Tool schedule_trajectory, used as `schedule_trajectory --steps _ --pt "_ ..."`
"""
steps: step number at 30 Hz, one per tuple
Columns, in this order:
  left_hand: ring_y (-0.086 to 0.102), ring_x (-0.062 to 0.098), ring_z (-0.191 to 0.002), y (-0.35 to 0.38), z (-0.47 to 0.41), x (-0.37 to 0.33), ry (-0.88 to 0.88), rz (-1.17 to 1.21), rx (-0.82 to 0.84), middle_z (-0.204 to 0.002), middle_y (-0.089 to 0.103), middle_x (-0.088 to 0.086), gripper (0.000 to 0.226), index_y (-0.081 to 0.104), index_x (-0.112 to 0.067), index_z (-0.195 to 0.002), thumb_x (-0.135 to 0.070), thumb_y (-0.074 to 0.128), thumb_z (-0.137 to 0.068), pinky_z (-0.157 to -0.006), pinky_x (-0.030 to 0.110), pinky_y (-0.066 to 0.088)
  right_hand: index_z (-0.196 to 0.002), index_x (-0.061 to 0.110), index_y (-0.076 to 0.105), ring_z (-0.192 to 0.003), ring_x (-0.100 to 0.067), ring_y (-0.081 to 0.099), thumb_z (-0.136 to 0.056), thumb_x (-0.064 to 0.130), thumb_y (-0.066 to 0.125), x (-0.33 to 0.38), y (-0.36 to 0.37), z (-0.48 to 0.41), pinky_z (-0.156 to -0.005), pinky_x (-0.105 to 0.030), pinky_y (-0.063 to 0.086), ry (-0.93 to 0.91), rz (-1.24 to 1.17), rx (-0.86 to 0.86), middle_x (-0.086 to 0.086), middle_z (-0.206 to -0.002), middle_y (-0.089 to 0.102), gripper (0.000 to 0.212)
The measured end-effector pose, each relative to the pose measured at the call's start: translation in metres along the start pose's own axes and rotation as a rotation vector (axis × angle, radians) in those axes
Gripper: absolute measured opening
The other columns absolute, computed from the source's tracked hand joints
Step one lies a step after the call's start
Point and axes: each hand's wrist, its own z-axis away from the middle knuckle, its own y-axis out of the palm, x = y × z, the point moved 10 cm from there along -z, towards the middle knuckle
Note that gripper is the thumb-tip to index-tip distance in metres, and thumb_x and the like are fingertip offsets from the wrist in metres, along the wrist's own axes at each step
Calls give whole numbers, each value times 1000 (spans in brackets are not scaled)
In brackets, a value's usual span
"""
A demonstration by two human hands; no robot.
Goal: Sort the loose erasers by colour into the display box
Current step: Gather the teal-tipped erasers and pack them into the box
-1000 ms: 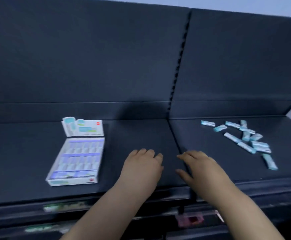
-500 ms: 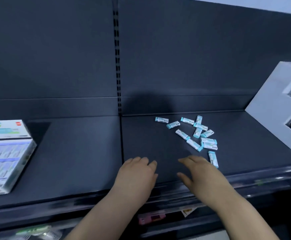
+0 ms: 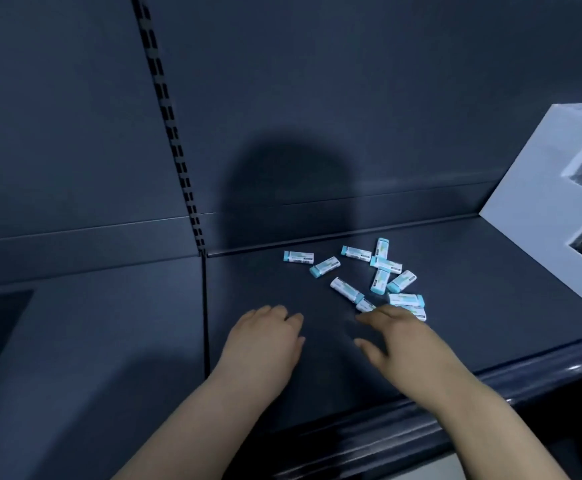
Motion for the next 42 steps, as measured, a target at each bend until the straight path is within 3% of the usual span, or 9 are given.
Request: schedule_trajectory --steps 7,14,17,23,28,33,35,37,42 --pt "45 21 -117 14 -48 -10 -108 -4 1 -126 50 0 37 47 -20 -132 -32 37 -98 -97 30 38 -124 28 54 -117 -11 46 -89 38 54 -43 -15 -32 -94 -21 38 -100 -49 15 10 -122 53 37" --pt "46 25 -114 14 -107 0 -211 -18 -58 -121 50 4 39 51 -18 -127 -8 45 -90 -93 29 40 -122 25 57 -112 -9 49 -88 37 58 -101 -36 -59 -93 -15 35 -196 -84 37 9 -117 54 36" --pt "42 26 -117 18 -129 -8 -213 -9 -39 -130 46 5 46 49 -16 -131 -2 44 -88 -99 32 38 -121 26 58 -110 -6 48 -87 36 59 -112 -37 -72 -93 -16 36 -246 -115 58 15 -113 52 35" --pt "44 26 -118 31 -136 -5 -313 31 -16 -129 46 4 44 50 -20 -128 -5 47 -87 -95 31 42 -122 29 56 -115 -3 46 -88 37 56 -100 -22 -96 -97 -18 37 -338 -169 152 14 -125 50 35" --pt "43 20 -120 20 -108 19 -371 -26 -70 -132 46 -3 51 44 -24 -132 -2 44 -85 -94 27 35 -125 29 54 -117 -3 44 -90 41 52 -69 -17 -119 -99 -19 36 -428 -164 184 12 -128 48 37" --pt "48 18 -119 25 -70 56 -421 167 -72 -136 45 -9 55 51 -29 -124 5 43 -81 -93 25 42 -122 20 58 -111 -12 52 -90 31 55 -17 -6 -152 -98 -28 41 -454 -222 177 5 -122 53 34" --pt "46 17 -125 22 -62 61 -413 244 -131 -141 44 -8 50 53 -27 -127 0 46 -86 -100 21 37 -122 17 58 -108 -15 54 -89 27 57 4 6 -169 -97 -26 41 -439 -215 180 1 -123 53 34" --pt "43 16 -128 13 -55 63 -432 296 -230 -139 45 -6 38 52 -24 -131 -19 52 -93 -103 17 31 -121 15 58 -106 -19 55 -88 26 59 19 23 -186 -96 -27 42 -405 -174 189 -2 -123 51 35" --pt "31 14 -130 24 -55 63 -509 340 -177 -138 34 -4 59 39 -26 -140 -47 55 -88 -107 18 23 -109 10 60 -102 -26 56 -86 31 61 25 60 -204 -84 -27 45 -288 1 235 -9 -119 51 31"
